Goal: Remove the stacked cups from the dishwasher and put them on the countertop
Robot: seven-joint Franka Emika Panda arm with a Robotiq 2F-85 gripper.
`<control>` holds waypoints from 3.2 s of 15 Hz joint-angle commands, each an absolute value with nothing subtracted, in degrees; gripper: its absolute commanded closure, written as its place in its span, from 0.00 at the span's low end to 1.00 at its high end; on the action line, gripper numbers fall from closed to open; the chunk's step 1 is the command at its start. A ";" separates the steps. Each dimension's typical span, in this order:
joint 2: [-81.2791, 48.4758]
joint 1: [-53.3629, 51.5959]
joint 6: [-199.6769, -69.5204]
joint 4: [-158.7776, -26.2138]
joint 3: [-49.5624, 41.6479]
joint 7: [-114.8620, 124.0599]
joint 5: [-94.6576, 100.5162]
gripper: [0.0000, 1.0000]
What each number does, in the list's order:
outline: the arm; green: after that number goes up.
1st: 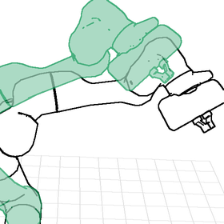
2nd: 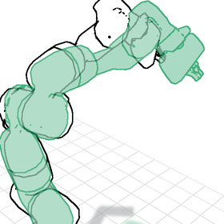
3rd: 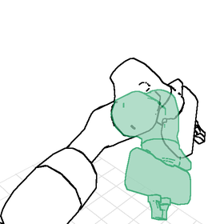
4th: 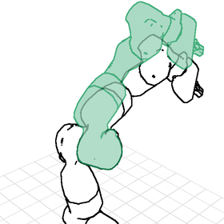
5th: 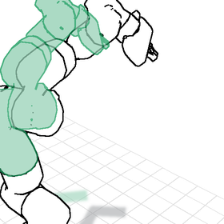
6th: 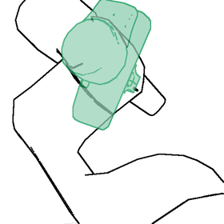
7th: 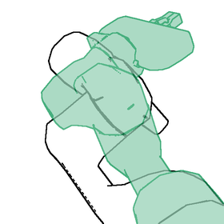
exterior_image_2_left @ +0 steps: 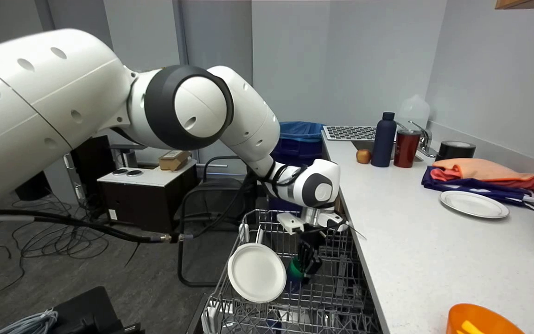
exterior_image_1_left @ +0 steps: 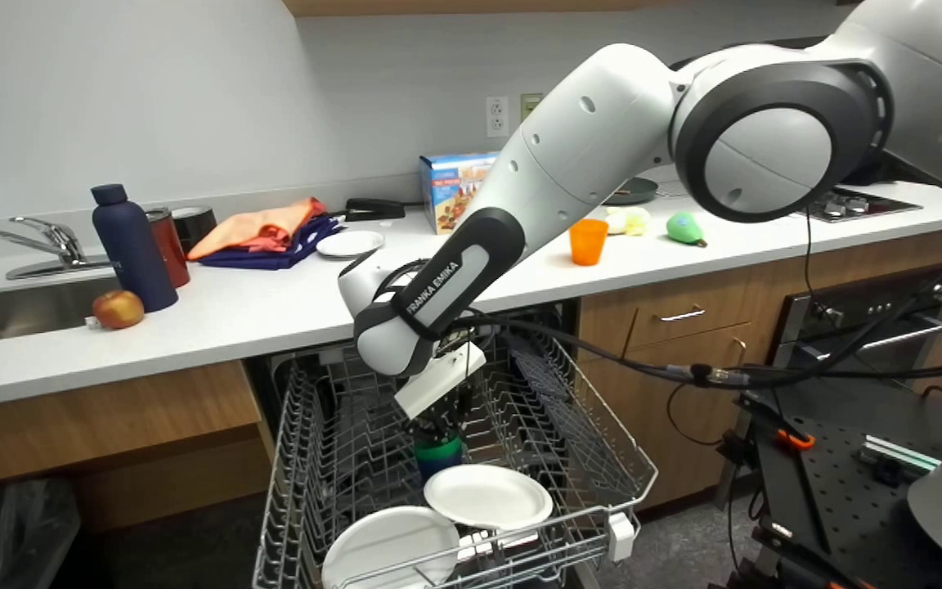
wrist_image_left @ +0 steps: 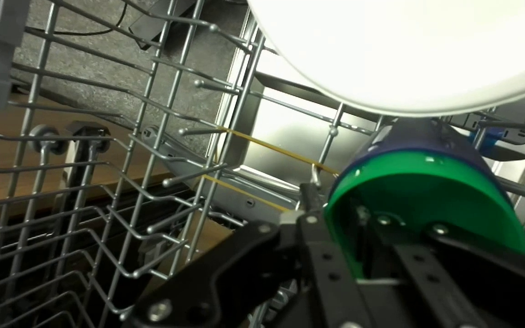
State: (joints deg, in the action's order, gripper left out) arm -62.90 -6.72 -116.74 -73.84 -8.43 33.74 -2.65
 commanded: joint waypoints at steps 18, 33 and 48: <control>-49.97 -10.36 -138.02 -87.26 -6.70 23.76 3.91 0.98; -46.02 -5.16 -149.78 -93.47 -0.61 0.24 4.03 0.98; -45.04 -0.01 -148.21 -94.88 4.58 -12.35 2.91 0.98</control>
State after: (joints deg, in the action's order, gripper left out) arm -47.11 -1.83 -148.77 -92.83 2.83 -10.12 3.20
